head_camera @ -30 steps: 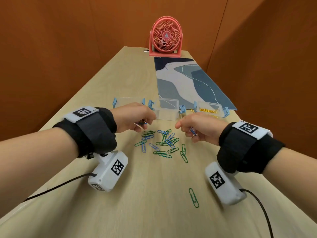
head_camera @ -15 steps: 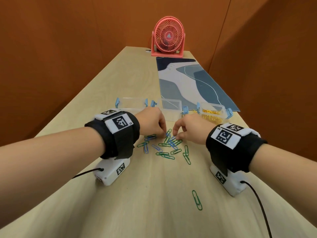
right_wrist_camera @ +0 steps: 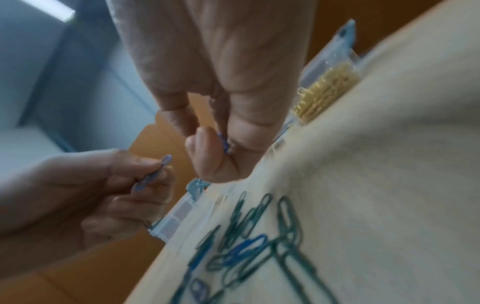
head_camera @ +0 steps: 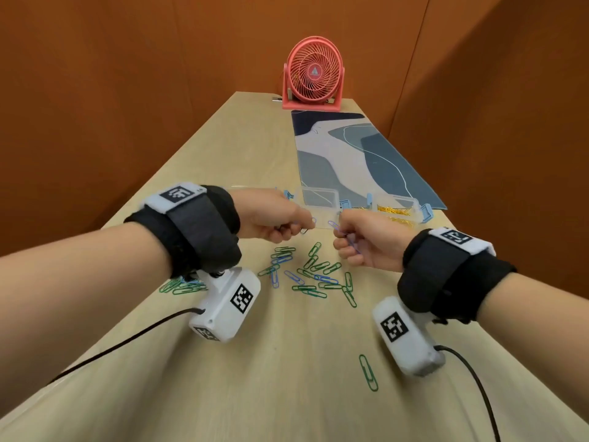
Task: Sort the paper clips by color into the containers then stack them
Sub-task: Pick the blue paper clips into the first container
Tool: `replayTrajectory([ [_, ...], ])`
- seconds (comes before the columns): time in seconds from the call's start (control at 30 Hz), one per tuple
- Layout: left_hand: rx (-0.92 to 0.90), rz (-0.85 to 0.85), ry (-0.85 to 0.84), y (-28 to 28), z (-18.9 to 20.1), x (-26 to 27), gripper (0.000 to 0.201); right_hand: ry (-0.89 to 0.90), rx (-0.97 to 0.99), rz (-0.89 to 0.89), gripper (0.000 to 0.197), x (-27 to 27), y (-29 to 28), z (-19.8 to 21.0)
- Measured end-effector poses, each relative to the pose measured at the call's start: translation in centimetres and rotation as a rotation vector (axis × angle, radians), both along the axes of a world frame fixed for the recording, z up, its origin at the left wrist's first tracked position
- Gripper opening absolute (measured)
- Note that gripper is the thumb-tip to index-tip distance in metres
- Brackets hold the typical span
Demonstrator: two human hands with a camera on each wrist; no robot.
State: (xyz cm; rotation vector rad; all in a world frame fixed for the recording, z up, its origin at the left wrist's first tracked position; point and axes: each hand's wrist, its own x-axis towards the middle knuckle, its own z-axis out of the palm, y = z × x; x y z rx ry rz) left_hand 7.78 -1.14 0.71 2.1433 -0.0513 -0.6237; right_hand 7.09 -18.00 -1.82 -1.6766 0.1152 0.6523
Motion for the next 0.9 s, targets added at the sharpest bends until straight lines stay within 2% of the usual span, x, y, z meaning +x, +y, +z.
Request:
replayTrajectory([
  [0.07, -0.043, -0.043, -0.028, -0.9, 1.2, -0.2, 0.021, 0.117, 0.187, -0.002, 0.017, -0.2, -0.3, 0.2],
  [0.13, -0.033, -0.116, -0.063, -2.0, 2.3, -0.5, 0.019, 0.152, 0.268, 0.013, 0.017, -0.5, -0.2, 0.1],
  [0.23, 0.198, -0.247, -0.213, -3.9, 3.4, -1.1, 0.012, 0.152, 0.310, 0.019, 0.018, -1.0, 0.2, -0.1],
  [0.3, 0.384, -0.294, -0.343, -5.0, 3.7, -1.3, 0.016, 0.143, 0.360, -0.006, 0.020, -1.2, 0.2, -0.4],
  [0.37, 0.443, -0.308, -0.390, -5.8, 3.9, -1.4, 0.017, 0.134, 0.417, -0.052, 0.027, -1.4, 0.0, -0.4],
  [0.6, 0.387, -0.333, -0.441, -7.1, 4.0, -1.5, 0.016, 0.127, 0.505, -0.217, 0.044, -2.1, 0.0, 0.0],
  [0.73, 0.151, -0.288, -0.431, -6.6, 4.0, -1.4, 0.013, 0.110, 0.536, -0.293, 0.046, -1.5, -0.3, 0.1],
  [0.8, 0.032, -0.216, -0.452, -5.4, 3.9, -1.5, 0.014, 0.116, 0.495, -0.297, 0.037, -1.3, -0.7, 0.2],
  [0.83, 0.039, -0.180, -0.478, -4.7, 3.7, -1.5, 0.012, 0.110, 0.461, -0.302, 0.032, -1.2, -0.9, 0.1],
  [0.9, 0.207, -0.142, -0.500, -3.0, 2.7, -1.2, 0.008, 0.085, 0.355, -0.302, 0.032, -1.1, -1.4, -0.1],
])
